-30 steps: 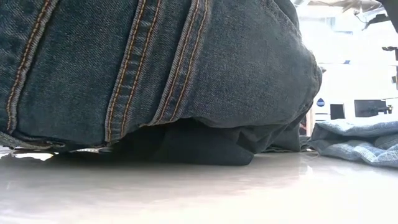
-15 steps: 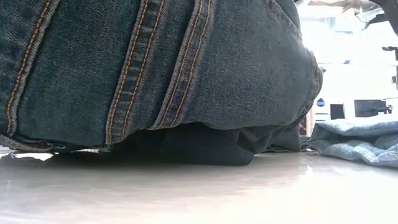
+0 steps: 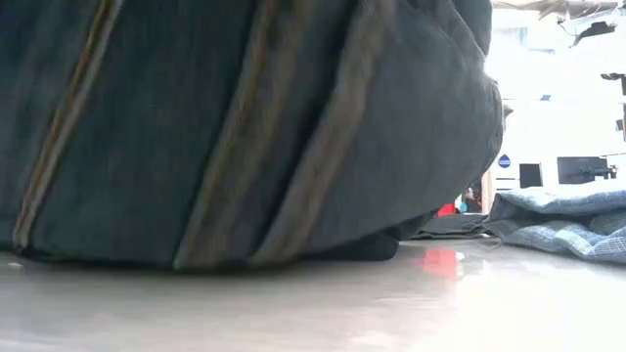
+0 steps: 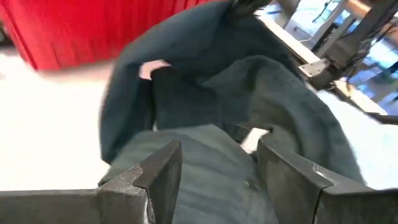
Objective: Fold Laundry from Bin
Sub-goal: Fold the blue denim pants
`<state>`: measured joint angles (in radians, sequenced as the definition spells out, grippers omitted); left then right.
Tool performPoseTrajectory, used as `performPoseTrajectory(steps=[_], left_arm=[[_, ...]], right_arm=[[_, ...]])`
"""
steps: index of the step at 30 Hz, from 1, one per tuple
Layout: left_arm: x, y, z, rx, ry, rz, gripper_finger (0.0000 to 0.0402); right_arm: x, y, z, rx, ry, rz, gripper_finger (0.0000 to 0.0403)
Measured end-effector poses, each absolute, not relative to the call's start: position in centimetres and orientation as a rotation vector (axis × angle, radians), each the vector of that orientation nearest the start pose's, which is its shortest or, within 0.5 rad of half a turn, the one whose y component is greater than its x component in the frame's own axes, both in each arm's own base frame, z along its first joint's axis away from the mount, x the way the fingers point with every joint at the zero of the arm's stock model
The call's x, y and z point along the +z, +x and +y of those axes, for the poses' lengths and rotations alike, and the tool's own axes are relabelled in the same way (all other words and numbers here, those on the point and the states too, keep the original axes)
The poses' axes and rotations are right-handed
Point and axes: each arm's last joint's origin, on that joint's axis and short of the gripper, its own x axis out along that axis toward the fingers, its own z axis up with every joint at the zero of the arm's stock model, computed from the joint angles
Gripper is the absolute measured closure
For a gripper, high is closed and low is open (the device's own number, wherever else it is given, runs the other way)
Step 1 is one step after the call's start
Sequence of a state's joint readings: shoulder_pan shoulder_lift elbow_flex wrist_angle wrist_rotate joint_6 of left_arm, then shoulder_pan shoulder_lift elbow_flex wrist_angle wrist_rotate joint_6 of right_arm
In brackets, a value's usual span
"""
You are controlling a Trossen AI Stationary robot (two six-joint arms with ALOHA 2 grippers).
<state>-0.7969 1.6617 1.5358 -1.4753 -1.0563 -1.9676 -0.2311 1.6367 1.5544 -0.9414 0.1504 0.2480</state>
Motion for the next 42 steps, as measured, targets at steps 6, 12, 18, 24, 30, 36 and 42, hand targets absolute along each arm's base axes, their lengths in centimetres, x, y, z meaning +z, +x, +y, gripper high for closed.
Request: performPoseTrajectory(steps=[6, 12, 18, 24, 30, 36, 42], left_arm=[[27.7, 22.6, -18.0, 0.928, -0.512, 0.41, 0.0203], [23.6, 22.8, -17.6, 0.942, -0.608, 0.422, 0.0203], [21.2, 23.9, -16.7, 0.908, -0.616, 0.549, 0.0203], [19.5, 25.9, -15.7, 0.8, -0.634, 0.583, 0.0203], [18.5, 26.4, -14.7, 0.78, -0.61, 0.642, 0.0203], [17.6, 25.9, -14.5, 0.776, -0.617, 0.698, 0.0203], [17.2, 25.7, -14.6, 0.771, -0.634, 0.698, 0.0203]], right_arm=[[37.8, 27.7, -4.3, -0.61, 0.311, 0.811, 0.0375], [38.6, 23.4, -0.1, -0.827, 0.425, 0.809, 0.0375], [37.8, 21.2, 4.5, -0.957, 0.457, 0.812, 0.0375], [35.9, 20.9, 7.3, -1.003, 0.572, 0.767, 0.0375], [34.3, 20.9, 8.8, -0.934, 0.473, 0.866, 0.0327], [37.6, 20.2, 8.6, -0.795, 0.432, 0.858, 0.0186], [39.4, 23.2, 7.4, -0.565, 0.196, 0.815, 0.0142]])
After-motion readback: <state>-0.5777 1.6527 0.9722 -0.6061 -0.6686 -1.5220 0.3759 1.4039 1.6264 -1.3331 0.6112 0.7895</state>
